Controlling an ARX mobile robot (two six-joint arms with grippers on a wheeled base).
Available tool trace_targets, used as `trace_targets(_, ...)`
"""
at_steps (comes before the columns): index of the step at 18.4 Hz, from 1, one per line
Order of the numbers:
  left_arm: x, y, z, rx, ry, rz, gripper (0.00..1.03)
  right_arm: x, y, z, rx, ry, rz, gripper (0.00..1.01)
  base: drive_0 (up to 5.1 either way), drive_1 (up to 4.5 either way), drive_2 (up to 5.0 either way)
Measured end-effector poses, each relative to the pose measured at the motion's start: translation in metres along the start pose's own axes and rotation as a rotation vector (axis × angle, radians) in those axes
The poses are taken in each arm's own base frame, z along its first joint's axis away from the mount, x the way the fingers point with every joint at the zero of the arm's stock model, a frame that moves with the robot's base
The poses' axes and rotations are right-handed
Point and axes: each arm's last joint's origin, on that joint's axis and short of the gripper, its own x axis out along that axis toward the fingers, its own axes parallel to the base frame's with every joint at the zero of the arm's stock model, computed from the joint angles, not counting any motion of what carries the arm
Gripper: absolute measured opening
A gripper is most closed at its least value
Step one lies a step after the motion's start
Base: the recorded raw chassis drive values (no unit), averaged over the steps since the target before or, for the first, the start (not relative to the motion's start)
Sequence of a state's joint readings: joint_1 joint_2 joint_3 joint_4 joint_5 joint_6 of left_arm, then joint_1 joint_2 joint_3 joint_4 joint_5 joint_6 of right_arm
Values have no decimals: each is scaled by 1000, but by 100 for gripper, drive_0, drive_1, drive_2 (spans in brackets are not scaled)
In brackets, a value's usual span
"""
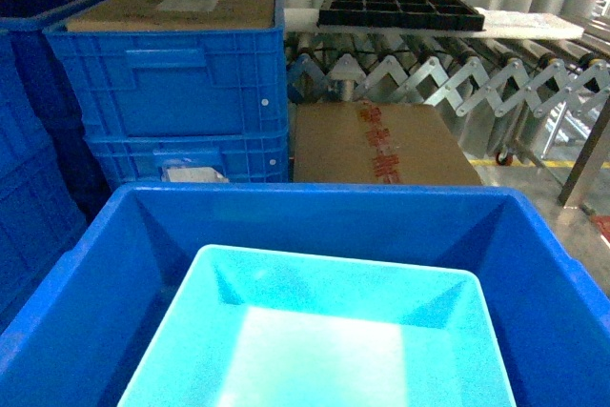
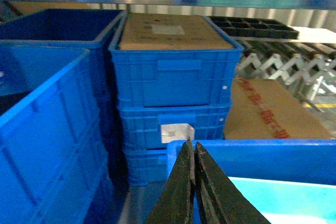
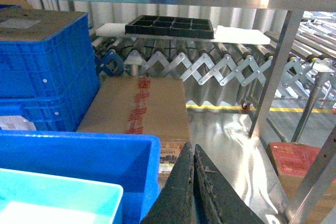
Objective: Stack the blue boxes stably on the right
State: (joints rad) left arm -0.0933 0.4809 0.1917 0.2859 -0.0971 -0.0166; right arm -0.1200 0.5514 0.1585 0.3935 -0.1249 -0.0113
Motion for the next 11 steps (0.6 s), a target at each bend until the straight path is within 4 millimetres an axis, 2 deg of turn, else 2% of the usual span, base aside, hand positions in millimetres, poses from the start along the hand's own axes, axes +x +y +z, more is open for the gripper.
trace_targets(2, -5, 11, -11, 0, 1, 17, 2, -6, 6, -9, 1, 5, -24, 2, 0, 0, 0)
trace_targets(3, -9, 10, -16, 1, -3, -2, 2, -10, 15, -14, 3, 7, 16, 2, 0, 0, 0)
trace_targets(11, -22, 10, -36, 2, -1, -3, 2, -26, 14, -33, 3, -9, -5, 2, 0, 0, 0)
